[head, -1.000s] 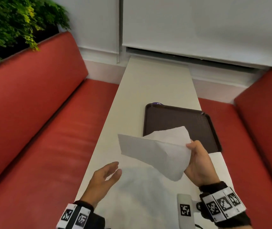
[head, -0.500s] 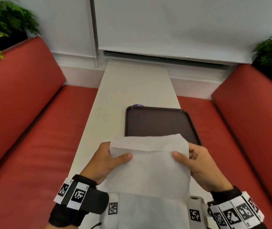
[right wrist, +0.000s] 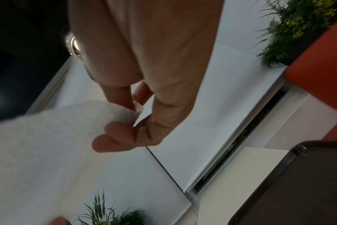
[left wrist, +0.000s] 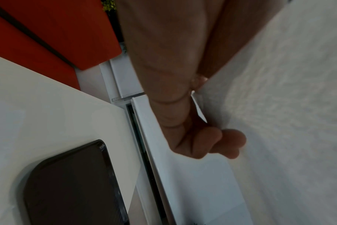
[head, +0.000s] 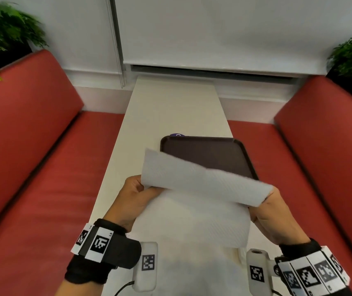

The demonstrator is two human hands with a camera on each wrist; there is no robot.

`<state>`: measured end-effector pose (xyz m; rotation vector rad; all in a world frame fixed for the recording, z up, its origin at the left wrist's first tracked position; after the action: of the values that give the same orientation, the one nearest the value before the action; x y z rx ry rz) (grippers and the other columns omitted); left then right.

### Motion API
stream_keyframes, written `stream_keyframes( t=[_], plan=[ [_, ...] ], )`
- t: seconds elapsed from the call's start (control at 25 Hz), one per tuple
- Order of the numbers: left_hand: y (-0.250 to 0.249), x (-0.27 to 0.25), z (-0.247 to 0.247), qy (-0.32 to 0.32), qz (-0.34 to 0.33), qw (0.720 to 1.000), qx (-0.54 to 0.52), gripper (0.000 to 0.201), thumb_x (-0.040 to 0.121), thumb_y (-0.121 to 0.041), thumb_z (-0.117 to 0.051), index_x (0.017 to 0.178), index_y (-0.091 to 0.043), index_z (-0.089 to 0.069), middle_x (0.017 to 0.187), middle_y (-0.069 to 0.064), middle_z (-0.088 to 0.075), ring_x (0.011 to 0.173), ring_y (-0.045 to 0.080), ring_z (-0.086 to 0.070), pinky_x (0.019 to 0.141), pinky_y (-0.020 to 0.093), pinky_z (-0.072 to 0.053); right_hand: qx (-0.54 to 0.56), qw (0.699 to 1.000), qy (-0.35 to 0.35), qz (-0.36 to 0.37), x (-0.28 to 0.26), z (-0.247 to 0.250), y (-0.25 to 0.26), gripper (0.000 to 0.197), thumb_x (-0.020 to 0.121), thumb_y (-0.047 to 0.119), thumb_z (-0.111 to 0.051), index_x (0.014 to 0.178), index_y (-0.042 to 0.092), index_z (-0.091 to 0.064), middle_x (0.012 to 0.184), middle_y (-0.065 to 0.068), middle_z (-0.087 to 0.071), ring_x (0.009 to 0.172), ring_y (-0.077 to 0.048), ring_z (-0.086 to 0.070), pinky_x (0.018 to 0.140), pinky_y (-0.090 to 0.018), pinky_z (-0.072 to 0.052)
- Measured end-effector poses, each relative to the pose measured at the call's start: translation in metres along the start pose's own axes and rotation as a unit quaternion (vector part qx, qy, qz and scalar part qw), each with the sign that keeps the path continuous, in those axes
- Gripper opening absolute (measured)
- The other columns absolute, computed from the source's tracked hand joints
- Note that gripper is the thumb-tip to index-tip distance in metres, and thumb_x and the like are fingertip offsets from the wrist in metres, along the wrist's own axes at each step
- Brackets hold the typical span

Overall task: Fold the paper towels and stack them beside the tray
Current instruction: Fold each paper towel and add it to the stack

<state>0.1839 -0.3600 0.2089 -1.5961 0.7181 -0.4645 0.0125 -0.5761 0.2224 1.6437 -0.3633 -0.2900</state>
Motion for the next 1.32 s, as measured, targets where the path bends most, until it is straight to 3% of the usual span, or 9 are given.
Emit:
stream_keyframes(
  t=[0.08, 0.2, 0.32, 0.44, 0.6, 0.72, 0.84, 1.08, 1.32],
  plan=[
    [-0.002, 0.001, 0.001, 0.008, 0.007, 1.000, -0.013, 0.032, 0.083, 0.000, -0.055, 0.067, -0.020, -0.074, 0.076, 0.000, -0.072, 0.071, 0.019, -0.068, 0.057, 0.025, -0.054, 0.008, 1.000, -0.016, -0.013, -0.001, 0.003, 0.003, 0.013, 0.072, 0.019, -0.080, 0.071, 0.008, -0.073, 0.074, -0.008, -0.070, 0.062, -0.018, -0.067, 0.049, -0.023, -0.051],
    [-0.006, 0.000, 0.002, 0.013, 0.031, 0.999, -0.012, 0.049, 0.091, 0.006, -0.039, 0.059, -0.018, -0.066, 0.069, 0.001, -0.063, 0.059, 0.015, -0.061, 0.046, 0.024, -0.047, -0.020, 0.998, -0.046, -0.031, -0.005, 0.010, 0.002, 0.044, 0.089, -0.010, -0.045, 0.058, 0.009, -0.070, 0.067, -0.010, -0.066, 0.055, -0.018, -0.061, 0.043, -0.022, -0.045],
    [-0.007, -0.001, 0.003, 0.005, 0.055, 0.997, -0.052, 0.031, 0.089, -0.013, -0.041, 0.070, -0.013, -0.065, 0.081, 0.008, -0.061, 0.072, 0.023, -0.058, 0.053, 0.028, -0.047, 0.018, 0.998, -0.059, -0.009, -0.009, 0.008, 0.006, 0.022, 0.078, 0.018, -0.063, 0.064, 0.004, -0.072, 0.074, -0.021, -0.065, 0.060, -0.030, -0.057, 0.047, -0.025, -0.044],
    [-0.002, -0.004, -0.002, 0.015, 0.052, 0.998, -0.042, 0.014, 0.086, -0.022, -0.055, 0.091, -0.013, -0.065, 0.088, 0.008, -0.068, 0.079, 0.026, -0.064, 0.059, 0.032, -0.053, 0.008, 0.996, -0.082, -0.017, -0.018, 0.012, 0.001, 0.038, 0.072, 0.040, -0.074, 0.067, 0.002, -0.074, 0.074, -0.020, -0.068, 0.062, -0.024, -0.063, 0.056, -0.025, -0.049],
    [0.012, -0.003, -0.028, 0.028, 0.031, 0.998, 0.057, 0.032, 0.083, -0.004, -0.064, 0.108, -0.023, -0.062, 0.092, 0.011, -0.073, 0.081, 0.026, -0.071, 0.068, 0.038, -0.059, -0.135, 0.981, -0.135, -0.012, -0.039, 0.026, -0.015, 0.026, 0.066, 0.035, -0.082, 0.082, 0.016, -0.077, 0.081, -0.008, -0.073, 0.065, -0.017, -0.060, 0.062, -0.027, -0.051],
    [0.030, 0.009, -0.052, 0.021, 0.029, 0.991, 0.131, 0.034, 0.083, -0.009, -0.067, 0.109, -0.028, -0.057, 0.088, 0.008, -0.074, 0.075, 0.019, -0.072, 0.066, 0.033, -0.059, -0.104, 0.977, -0.167, -0.077, -0.064, 0.037, -0.029, 0.026, 0.070, 0.015, -0.079, 0.096, 0.014, -0.073, 0.076, -0.011, -0.072, 0.065, -0.019, -0.065, 0.063, -0.027, -0.055],
    [0.053, 0.031, -0.076, 0.002, 0.028, 0.979, 0.201, 0.026, 0.080, -0.018, -0.071, 0.099, -0.027, -0.056, 0.093, 0.002, -0.071, 0.074, 0.015, -0.070, 0.066, 0.029, -0.057, -0.112, 0.963, -0.196, -0.144, -0.088, 0.048, -0.047, 0.013, 0.079, -0.003, -0.070, 0.087, 0.007, -0.073, 0.070, -0.012, -0.071, 0.057, -0.018, -0.063, 0.053, -0.022, -0.051],
    [0.089, 0.104, -0.167, 0.045, -0.001, 0.959, 0.281, 0.017, 0.077, -0.023, -0.073, 0.088, -0.021, -0.060, 0.089, -0.007, -0.064, 0.079, 0.011, -0.061, 0.068, 0.017, -0.045, -0.042, 0.902, -0.359, -0.238, -0.112, 0.090, -0.099, 0.003, 0.083, 0.002, -0.068, 0.082, 0.002, -0.071, 0.065, -0.013, -0.065, 0.045, -0.015, -0.055, 0.054, -0.032, -0.051],
    [0.141, 0.177, -0.237, 0.117, 0.057, 0.920, 0.370, 0.027, 0.079, -0.030, -0.069, 0.101, -0.021, -0.058, 0.094, 0.000, -0.060, 0.102, 0.025, -0.054, 0.084, 0.035, -0.046, -0.035, 0.855, -0.428, -0.289, -0.089, 0.125, -0.138, 0.007, 0.086, 0.004, -0.065, 0.081, 0.002, -0.070, 0.069, -0.013, -0.072, 0.048, -0.018, -0.064, 0.052, -0.028, -0.054]
  ],
)
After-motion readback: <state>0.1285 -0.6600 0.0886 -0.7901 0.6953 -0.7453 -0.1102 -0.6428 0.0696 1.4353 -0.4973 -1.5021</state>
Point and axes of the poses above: each hand's wrist, its own x-axis towards the middle knuckle, its own z-axis out of the back of the hand, y = z × x, the point moved 1 cm from there along x, towards the middle knuckle
